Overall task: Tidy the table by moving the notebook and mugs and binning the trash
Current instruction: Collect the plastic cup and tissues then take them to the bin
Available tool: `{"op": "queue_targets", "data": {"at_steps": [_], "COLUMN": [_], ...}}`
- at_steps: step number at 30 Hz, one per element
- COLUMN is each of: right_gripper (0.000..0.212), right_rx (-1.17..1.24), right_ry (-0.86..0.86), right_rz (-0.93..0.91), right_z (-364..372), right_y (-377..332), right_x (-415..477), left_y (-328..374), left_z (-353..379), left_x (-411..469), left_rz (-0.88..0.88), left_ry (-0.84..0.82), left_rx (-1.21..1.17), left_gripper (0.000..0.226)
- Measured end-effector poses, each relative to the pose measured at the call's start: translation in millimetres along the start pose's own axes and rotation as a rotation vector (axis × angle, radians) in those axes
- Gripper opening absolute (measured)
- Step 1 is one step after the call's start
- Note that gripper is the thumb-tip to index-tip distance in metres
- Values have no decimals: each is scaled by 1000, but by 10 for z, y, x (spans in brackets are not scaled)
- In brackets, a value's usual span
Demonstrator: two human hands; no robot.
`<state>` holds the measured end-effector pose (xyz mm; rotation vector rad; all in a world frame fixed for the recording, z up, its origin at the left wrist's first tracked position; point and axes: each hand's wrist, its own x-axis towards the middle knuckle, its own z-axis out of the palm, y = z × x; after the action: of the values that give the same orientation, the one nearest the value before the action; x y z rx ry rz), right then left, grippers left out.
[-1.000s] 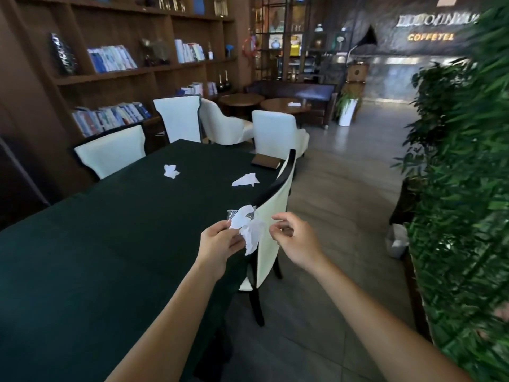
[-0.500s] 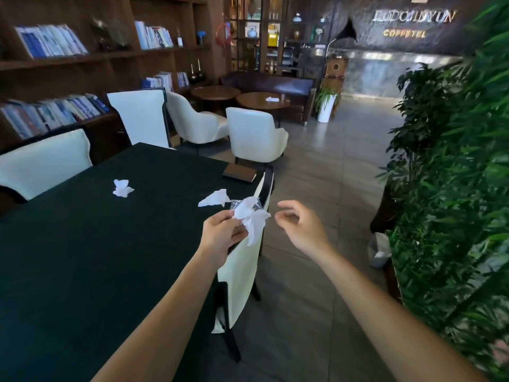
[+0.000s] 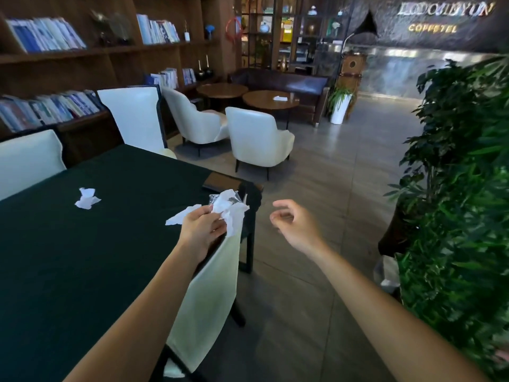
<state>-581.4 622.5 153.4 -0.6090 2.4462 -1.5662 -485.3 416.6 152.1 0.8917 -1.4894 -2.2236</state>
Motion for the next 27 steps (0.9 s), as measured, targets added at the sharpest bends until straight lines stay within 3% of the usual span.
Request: {"op": "queue_targets", "data": {"at_steps": [4, 11, 15, 19, 27], "right_gripper": [24, 27, 22, 32, 35], "right_rx": [-24, -7, 4, -11, -208], "right_ry": [-92, -223, -319, -406, -648], "right_rz": [-13, -49, -77, -120, -190], "right_z": [-348, -419, -191, 162, 1025], "right_y": [161, 198, 149, 117, -40], "right_x": [584, 1402, 1809, 2216, 3172], "left_y": [-16, 67, 101, 135, 120], "left_z": [310, 504, 374, 212, -267], "left_x": [293, 556, 873, 1235, 2061], "left_rz": [3, 56, 85, 92, 86], "left_ry": [109, 224, 317, 405, 602], "left_rx": [-47, -41, -34, -69, -118], "left_gripper": [34, 29, 27, 25, 20]}}
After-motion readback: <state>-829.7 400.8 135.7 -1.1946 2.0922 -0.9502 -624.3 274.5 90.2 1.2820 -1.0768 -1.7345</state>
